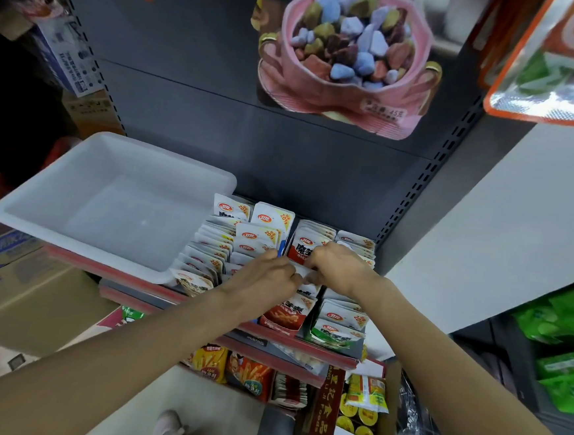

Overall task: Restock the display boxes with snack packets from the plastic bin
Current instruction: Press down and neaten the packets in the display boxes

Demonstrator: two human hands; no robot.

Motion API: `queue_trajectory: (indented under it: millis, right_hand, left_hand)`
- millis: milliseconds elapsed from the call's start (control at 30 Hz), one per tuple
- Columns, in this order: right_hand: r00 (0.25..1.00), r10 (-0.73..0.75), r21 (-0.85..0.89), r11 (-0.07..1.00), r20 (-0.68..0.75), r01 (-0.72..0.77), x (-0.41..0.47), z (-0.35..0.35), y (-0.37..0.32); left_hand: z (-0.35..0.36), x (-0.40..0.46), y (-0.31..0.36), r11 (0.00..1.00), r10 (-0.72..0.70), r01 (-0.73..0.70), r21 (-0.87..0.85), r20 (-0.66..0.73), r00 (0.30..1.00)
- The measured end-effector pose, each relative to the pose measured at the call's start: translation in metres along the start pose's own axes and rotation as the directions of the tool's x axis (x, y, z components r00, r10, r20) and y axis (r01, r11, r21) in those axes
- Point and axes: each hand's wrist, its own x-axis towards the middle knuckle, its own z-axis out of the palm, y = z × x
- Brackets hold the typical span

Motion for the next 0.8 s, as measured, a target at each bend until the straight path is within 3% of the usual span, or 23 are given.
queue_trajectory:
  millis: [67, 200, 267, 333, 367, 433, 500, 800]
  right_hand:
    - [1.0, -0.025, -0.008, 1.0, -0.011, 0.025, -0.001, 0.0, 0.001]
    - [0.997, -0.067, 0.088, 0.994, 0.027, 0.065, 0.001, 0.001, 0.006]
    - [0.992, -0.03, 0.216, 0.975, -0.123, 0.056, 0.005, -0.005, 0.016]
    - [0.956, 0.086, 0.217, 0.976, -0.28, -0.024, 0.01, -0.013, 0.028]
    - [0.954, 0.146, 0.204, 0.975, -0.261, -0.094, 0.013, -0.016, 0.034]
    - [0.97, 0.227, 0.199, 0.958, -0.086, -0.207, 0.019, -0.017, 0.042]
    - [0.976, 0.218, 0.171, 0.96, 0.03, -0.22, 0.026, -0.013, 0.043]
    - [0.985, 0.174, 0.155, 0.972, 0.012, -0.174, 0.026, -0.014, 0.044]
  left_hand:
    - [0.001, 0.0, -0.002, 0.998, -0.057, 0.056, -0.04, -0.034, 0.998]
    - [0.006, 0.004, -0.005, 0.991, -0.113, 0.117, -0.07, 0.056, 0.992]
    - [0.007, 0.008, -0.004, 0.994, -0.105, 0.107, -0.026, 0.063, 0.992]
    - [0.012, 0.009, -0.003, 0.994, -0.11, 0.11, -0.001, 0.066, 0.992]
    - [0.012, 0.009, -0.002, 0.994, -0.108, 0.108, 0.009, 0.071, 0.992]
    - [0.013, 0.009, 0.0, 0.995, -0.098, 0.095, 0.034, 0.082, 0.992]
    - [0.012, 0.009, 0.003, 0.994, -0.099, 0.094, 0.05, 0.098, 0.99]
    - [0.008, 0.03, 0.005, 0.991, -0.081, 0.068, 0.117, 0.109, 0.991]
